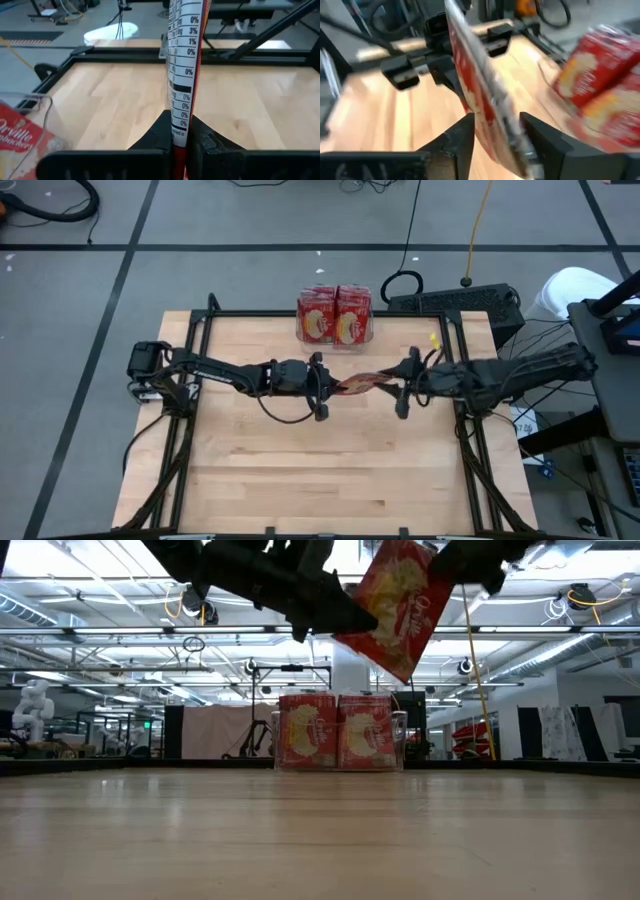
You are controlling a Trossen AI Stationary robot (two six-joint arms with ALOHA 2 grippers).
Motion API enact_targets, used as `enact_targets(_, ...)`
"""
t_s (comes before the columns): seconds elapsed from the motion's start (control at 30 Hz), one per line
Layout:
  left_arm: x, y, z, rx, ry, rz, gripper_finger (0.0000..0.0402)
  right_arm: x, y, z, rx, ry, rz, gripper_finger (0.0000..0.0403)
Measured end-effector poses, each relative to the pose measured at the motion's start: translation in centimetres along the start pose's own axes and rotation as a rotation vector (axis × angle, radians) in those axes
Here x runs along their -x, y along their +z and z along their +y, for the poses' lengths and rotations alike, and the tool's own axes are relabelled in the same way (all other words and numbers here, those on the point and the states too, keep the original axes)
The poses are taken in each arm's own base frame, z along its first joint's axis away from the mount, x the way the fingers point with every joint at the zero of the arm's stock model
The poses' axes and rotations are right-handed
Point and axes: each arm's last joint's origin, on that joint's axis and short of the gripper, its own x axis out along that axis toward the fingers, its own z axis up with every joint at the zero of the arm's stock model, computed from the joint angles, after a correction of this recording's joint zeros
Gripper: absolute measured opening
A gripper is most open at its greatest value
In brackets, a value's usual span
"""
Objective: Sort popcorn bags into baskets
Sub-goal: Put the red popcorn bag into the transparent bin
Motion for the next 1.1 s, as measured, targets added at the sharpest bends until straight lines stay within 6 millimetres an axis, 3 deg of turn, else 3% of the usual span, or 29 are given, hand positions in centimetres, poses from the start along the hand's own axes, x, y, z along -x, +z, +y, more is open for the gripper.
enact_targets(0.23,0.0,0.0,0.1,0.005,0.003,0.001,0.0042,2.8,6.8,0.4,0.11,-0.081,0.224,0.0157)
enact_targets(0.43,0.0,0.0,0.1,0.003,0.001,-0.001,0.0023,1.9,10.7,1.9,0.19,-0.012,0.348,0.0158)
enact_targets(0.73,0.0,0.0,-0.1,-0.001,-0.033,-0.005,0.0038,-1.3,12.2,2.7,0.318,-0.039,0.547,0.0158)
enact_targets(1.1,0.0,0.3,0.0,0.007,-0.033,-0.031,0.0032,0.2,12.2,2.2,0.336,0.031,0.595,0.0158)
